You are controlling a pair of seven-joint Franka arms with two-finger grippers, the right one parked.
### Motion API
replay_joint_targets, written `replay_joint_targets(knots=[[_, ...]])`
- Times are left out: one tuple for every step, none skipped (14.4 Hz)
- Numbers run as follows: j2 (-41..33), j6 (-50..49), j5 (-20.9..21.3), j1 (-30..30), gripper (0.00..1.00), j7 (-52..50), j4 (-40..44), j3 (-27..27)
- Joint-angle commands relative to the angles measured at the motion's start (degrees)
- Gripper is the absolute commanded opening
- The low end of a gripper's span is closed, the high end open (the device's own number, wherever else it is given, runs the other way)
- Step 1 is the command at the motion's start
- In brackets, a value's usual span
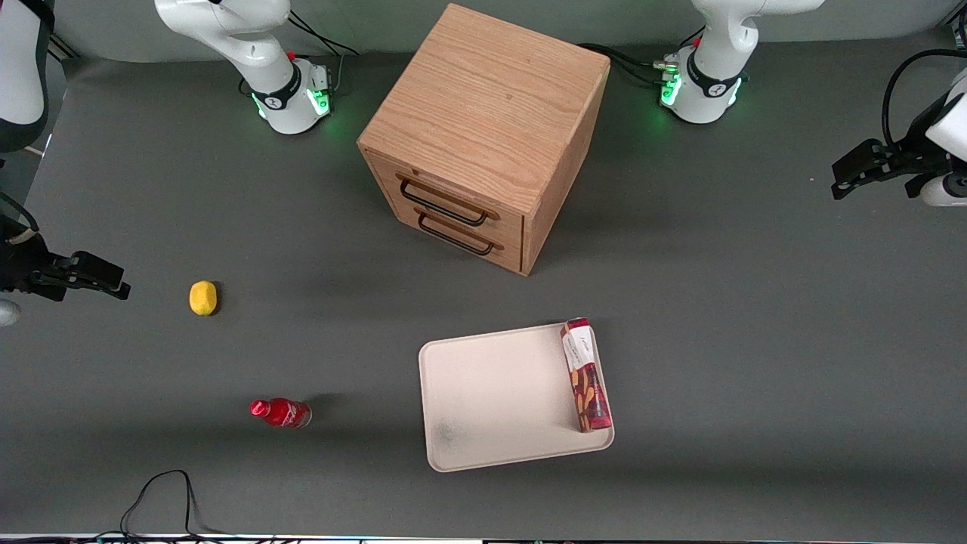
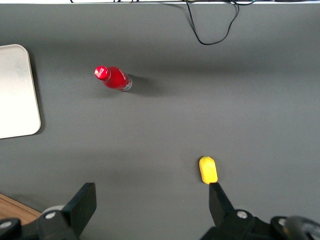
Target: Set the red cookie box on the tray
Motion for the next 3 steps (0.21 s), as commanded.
replay_joint_targets(knots=[[0.5,-2.1,-0.2,-0.4,1.00,-0.5,1.8,0.4],[0.5,-2.1,-0.3,-0.4,1.00,-0.5,1.8,0.4],[0.5,-2.1,-0.8,-0.4,1.00,-0.6,1.8,0.4]])
